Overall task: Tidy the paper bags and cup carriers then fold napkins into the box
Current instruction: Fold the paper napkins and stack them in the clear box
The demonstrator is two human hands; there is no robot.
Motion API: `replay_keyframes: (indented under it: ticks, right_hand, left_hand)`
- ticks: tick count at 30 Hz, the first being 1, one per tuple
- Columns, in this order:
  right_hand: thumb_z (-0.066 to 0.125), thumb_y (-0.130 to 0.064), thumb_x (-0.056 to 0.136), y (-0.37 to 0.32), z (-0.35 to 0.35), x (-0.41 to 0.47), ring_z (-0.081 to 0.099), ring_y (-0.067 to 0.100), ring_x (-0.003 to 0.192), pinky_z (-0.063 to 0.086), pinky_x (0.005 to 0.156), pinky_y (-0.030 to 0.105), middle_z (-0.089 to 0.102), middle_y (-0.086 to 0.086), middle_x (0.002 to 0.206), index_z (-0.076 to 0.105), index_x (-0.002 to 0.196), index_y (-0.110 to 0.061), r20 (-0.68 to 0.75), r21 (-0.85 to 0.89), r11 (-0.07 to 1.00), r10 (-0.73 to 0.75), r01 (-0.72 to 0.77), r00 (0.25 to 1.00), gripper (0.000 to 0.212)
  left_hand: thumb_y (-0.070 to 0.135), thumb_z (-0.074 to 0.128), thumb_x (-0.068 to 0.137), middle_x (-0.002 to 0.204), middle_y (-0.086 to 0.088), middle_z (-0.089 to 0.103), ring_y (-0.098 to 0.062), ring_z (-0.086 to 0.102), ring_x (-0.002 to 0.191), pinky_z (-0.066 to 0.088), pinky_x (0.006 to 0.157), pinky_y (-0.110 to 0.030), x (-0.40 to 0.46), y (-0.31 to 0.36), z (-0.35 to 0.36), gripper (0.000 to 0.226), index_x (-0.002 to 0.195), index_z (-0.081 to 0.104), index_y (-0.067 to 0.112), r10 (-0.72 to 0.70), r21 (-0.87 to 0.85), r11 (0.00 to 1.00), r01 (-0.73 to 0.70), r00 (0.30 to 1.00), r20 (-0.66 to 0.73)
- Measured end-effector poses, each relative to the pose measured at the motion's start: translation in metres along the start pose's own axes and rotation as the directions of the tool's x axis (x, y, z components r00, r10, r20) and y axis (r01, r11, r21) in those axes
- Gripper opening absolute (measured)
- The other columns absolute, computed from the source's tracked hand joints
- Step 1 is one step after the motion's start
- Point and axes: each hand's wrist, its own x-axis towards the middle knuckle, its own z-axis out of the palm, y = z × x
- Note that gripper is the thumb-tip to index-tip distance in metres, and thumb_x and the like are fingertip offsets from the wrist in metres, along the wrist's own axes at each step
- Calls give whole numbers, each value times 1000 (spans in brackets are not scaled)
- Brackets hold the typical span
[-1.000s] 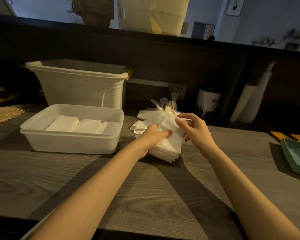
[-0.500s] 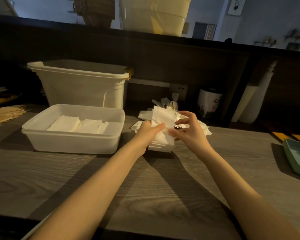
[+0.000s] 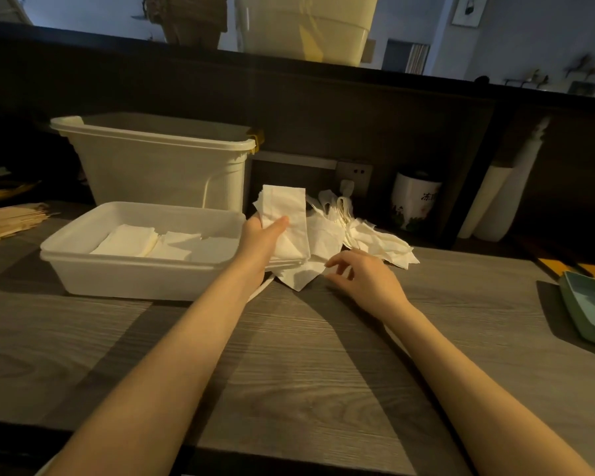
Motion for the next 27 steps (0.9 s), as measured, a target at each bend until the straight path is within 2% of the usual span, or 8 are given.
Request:
replay_keyframes:
  ticks: [4,9,12,15,18,22,27]
  right_hand:
    - [61,-46,86,-13,10,2,55,7,84,50,72,27,59,-8,98,64,114,-27,17,-62,997,-51,52,999,34]
    - [64,-56,79,-29,19,5,56,8,82,48,70,26,62,-8,93,68,110,-27,-27,-72,997,-24,22,999,43]
    - [64,-53,81,-32,22,5,59,8,83,50,71,26,68,-6,94,71,107,-26,-23,-51,998,20,-21,1000,38]
    - [61,-45,87,-32,23,6,58,11,83,45,67,26,67,-6,90,73,102,-27,-45,-97,994,44,-48,998,27]
    - [60,-40,89,-30,22,5,55,12,82,42,65,25,63,-5,90,72,99,-24,-43,-125,992,-14,9,999,23]
    - [57,-33,91,-22,12,1,49,5,86,42,71,20,57,-8,96,66,98,-20,-65,60,992,-111,115,992,17]
    - [50,-19,96,-16,-7,-3,49,-1,82,42,68,12,53,-13,90,53,95,-20,-169,311,948,-14,67,986,4]
  left_hand:
    - [22,51,95,98,5,52,-16,52,97,46,77,-31,-1,-2,2,34,128,45,16,23,26,999,-23,1000,-12]
    - [20,51,95,100,3,53,-14,52,95,45,79,-31,1,-3,2,35,129,45,14,38,33,999,-38,999,-14]
    - [20,50,95,105,1,53,-17,52,101,45,81,-31,1,-4,2,36,130,46,13,49,50,998,-48,999,-22]
    - [22,51,95,107,1,52,-19,52,104,46,82,-32,3,-4,2,37,130,45,13,38,66,997,-36,999,-35]
    - [24,51,95,110,-1,52,-19,52,105,46,83,-31,2,-5,2,37,130,44,13,31,84,996,-28,999,-44]
    - [25,51,95,118,-4,54,-22,53,111,46,87,-33,2,-7,2,37,130,44,13,32,114,993,-27,999,-43]
    - [26,51,95,118,-3,55,-21,54,108,46,81,-31,-1,-7,2,38,131,44,15,29,109,994,-25,999,-39]
